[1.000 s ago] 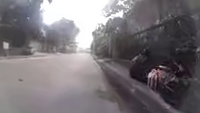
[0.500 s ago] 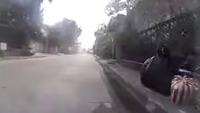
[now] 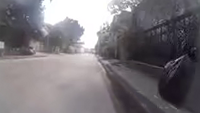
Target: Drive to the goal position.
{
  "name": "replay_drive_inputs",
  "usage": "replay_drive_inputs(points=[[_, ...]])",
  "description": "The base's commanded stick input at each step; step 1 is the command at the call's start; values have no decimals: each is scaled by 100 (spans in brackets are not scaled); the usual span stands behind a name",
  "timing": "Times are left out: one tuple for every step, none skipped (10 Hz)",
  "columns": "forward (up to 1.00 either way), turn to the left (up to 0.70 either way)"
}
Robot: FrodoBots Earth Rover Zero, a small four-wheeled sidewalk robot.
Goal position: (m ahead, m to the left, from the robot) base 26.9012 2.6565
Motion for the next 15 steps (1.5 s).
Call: replay_drive_inputs(points=[[100, 0], [100, 0], [100, 0], [100, 0], [100, 0], [100, 0], [100, 0], [100, 0], [100, 0], [100, 0], [100, 0], [100, 0], [100, 0], [100, 0], [100, 0]])
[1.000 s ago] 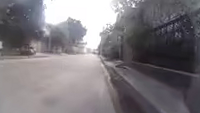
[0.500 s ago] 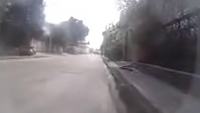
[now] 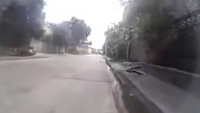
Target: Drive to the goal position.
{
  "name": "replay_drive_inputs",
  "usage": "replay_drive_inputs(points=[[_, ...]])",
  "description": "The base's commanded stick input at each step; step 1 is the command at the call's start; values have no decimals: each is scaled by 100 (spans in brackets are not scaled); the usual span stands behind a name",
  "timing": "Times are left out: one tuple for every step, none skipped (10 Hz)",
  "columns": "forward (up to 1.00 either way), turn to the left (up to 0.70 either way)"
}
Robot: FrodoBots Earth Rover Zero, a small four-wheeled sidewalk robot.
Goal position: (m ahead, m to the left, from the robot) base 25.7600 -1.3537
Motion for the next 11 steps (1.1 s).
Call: replay_drive_inputs(points=[[100, 0], [100, 0], [100, 0], [100, 0], [100, 0], [100, 0], [100, 0], [100, 0], [100, 0], [100, 0], [100, 0]])
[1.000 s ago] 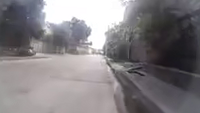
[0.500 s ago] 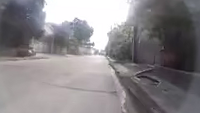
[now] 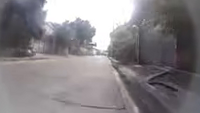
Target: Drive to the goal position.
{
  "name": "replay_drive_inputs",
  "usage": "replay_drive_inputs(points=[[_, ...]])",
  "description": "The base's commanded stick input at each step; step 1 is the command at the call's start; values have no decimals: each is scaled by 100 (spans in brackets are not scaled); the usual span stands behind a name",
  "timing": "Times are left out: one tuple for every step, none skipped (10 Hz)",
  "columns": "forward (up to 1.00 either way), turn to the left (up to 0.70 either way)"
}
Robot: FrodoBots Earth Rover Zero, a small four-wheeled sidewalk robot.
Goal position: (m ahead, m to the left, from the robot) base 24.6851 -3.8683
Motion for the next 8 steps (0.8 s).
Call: replay_drive_inputs(points=[[100, 0], [100, 0], [100, 0], [100, 0], [100, 0], [100, 0], [100, 0], [100, 0]])
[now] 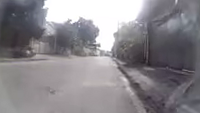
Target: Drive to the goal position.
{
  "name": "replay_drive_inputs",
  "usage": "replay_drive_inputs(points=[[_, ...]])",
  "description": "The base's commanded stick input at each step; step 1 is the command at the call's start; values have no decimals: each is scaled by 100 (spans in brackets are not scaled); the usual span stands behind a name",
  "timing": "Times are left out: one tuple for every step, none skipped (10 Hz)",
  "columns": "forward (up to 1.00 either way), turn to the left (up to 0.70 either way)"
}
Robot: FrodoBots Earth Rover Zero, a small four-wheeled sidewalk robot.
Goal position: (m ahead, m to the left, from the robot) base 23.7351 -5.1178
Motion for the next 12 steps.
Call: replay_drive_inputs(points=[[100, 0], [100, 0], [100, 0], [100, 0], [100, 0], [100, 0], [100, 0], [100, 0], [100, 0], [100, 0], [100, 0], [100, 0]])
